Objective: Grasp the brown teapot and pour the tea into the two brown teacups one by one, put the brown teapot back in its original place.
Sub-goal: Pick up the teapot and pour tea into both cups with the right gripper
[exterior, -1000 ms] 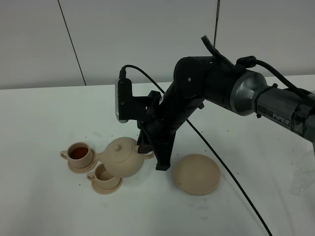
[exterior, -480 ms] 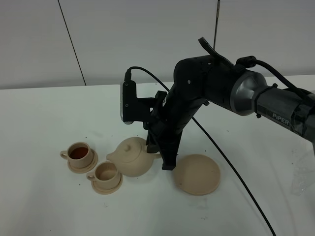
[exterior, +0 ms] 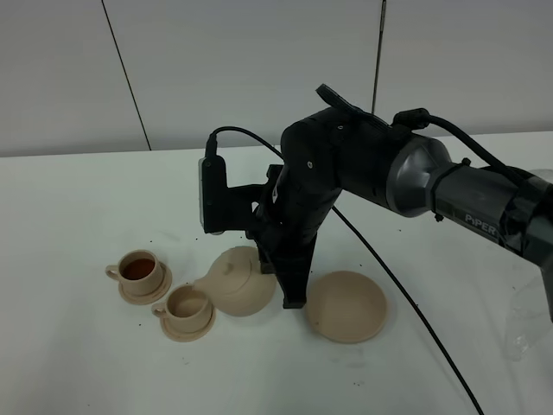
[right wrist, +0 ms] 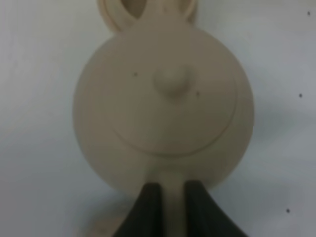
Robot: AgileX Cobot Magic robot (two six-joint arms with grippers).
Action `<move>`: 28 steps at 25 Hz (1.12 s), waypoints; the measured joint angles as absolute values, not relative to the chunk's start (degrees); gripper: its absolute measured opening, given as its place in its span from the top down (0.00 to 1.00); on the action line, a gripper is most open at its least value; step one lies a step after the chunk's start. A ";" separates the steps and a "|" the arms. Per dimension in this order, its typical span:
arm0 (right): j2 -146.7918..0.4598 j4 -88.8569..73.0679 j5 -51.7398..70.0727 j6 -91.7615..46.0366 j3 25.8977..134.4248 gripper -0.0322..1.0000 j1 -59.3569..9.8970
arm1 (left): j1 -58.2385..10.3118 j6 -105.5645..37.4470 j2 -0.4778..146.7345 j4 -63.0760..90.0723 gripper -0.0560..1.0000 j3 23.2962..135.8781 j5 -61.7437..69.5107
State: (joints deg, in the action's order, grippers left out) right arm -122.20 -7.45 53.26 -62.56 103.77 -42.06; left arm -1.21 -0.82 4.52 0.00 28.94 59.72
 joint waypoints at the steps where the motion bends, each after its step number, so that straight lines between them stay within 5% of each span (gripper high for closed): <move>1: -121.90 -6.43 53.26 -61.90 103.77 0.88 -42.39 | -1.21 -0.82 4.52 0.00 0.73 28.94 59.72; 28: -120.81 9.07 56.74 -54.42 105.75 0.88 -48.96 | -1.21 -0.82 4.52 0.00 0.73 28.94 59.72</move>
